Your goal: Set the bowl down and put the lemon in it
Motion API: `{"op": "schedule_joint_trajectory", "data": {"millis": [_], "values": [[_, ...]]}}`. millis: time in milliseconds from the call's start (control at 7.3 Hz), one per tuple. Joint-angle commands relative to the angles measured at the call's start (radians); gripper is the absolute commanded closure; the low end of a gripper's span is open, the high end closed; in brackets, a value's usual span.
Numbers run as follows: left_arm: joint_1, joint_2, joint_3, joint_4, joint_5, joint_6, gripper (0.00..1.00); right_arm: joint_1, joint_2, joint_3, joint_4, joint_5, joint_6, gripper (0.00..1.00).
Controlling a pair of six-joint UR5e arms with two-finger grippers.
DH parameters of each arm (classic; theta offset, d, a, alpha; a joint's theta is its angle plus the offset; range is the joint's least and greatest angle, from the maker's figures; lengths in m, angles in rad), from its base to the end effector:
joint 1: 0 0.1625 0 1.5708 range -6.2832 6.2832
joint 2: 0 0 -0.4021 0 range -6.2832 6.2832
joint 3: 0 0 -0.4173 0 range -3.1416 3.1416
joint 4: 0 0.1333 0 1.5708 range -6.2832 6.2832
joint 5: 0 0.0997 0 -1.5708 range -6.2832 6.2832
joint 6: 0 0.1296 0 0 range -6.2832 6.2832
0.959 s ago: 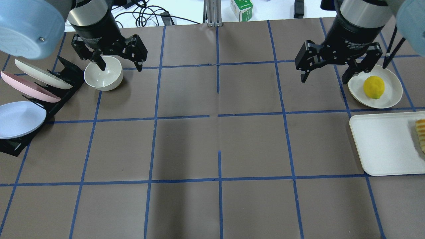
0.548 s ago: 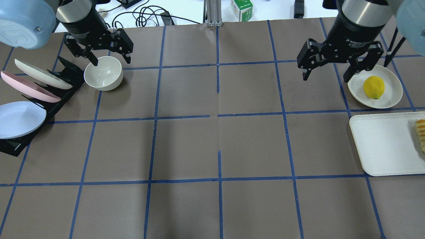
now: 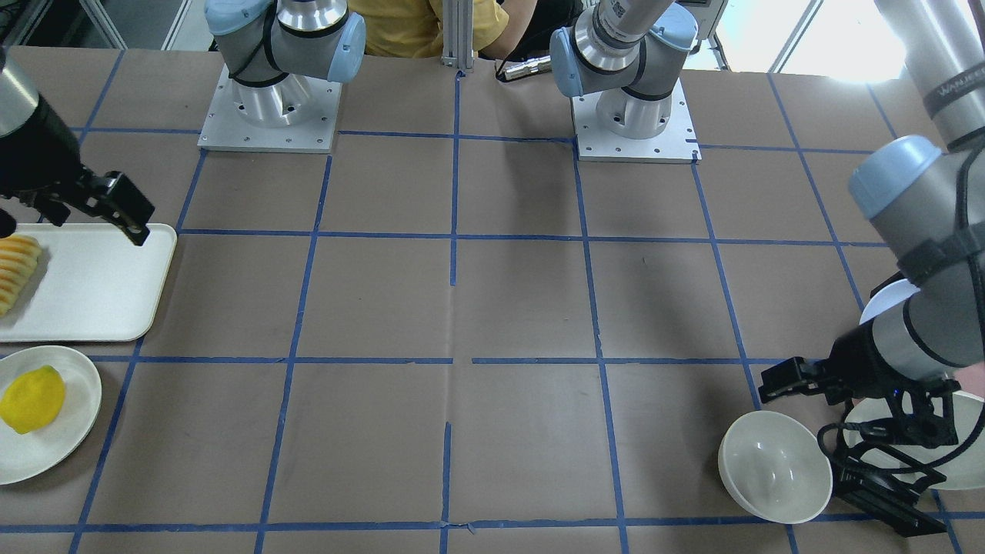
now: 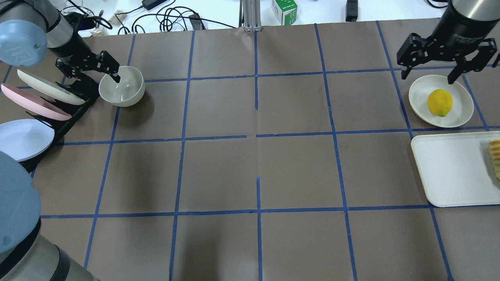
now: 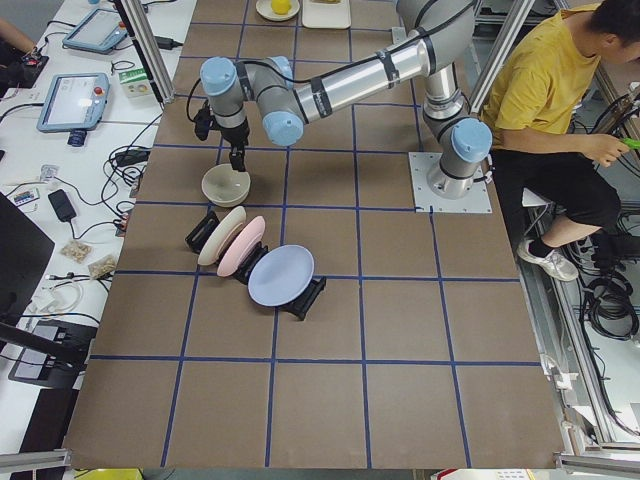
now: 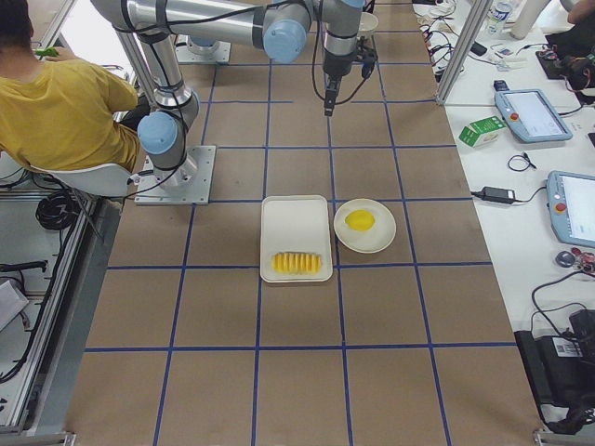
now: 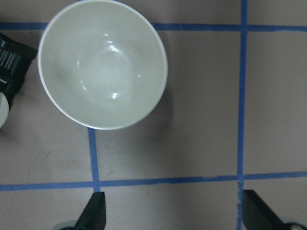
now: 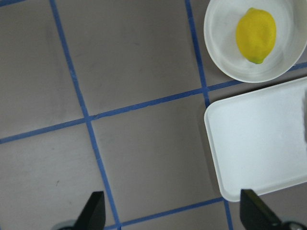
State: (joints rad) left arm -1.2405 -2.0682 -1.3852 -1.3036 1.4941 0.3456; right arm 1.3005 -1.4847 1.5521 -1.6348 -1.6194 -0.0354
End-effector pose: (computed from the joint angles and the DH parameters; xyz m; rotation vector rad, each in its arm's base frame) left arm 0.0860 -0.6924 0.2543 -0.0208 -3.0543 -0.0254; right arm -0.0245 -0.5641 0.4052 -0.3624 -3.0727 -0.0166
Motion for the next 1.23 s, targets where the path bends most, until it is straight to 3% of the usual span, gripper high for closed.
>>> {"op": "schedule_joint_trajectory", "data": {"millis": [0, 137, 411, 685, 822, 1096], "values": [[0.025, -0.128, 0.093, 0.023, 0.020, 0.079, 0.00, -0.151, 0.140, 0.000, -0.175, 0.001, -0.286, 0.00], [0.067, -0.170, 0.101, 0.024, 0.043, 0.158, 0.00, -0.234, 0.191, 0.003, -0.206, 0.015, -0.407, 0.00], [0.076, -0.208, 0.080, 0.081, 0.044, 0.153, 0.00, -0.257, 0.334, 0.005, -0.414, 0.021, -0.541, 0.00], [0.069, -0.225, 0.095, 0.116, 0.034, 0.095, 0.00, -0.253, 0.403, 0.000, -0.424, 0.057, -0.526, 0.00], [0.069, -0.234, 0.100, 0.118, 0.034, 0.093, 0.05, -0.248, 0.415, -0.001, -0.424, 0.085, -0.474, 0.00], [0.065, -0.236, 0.106, 0.118, 0.028, 0.076, 0.67, -0.248, 0.477, -0.001, -0.492, 0.105, -0.466, 0.00]]}}
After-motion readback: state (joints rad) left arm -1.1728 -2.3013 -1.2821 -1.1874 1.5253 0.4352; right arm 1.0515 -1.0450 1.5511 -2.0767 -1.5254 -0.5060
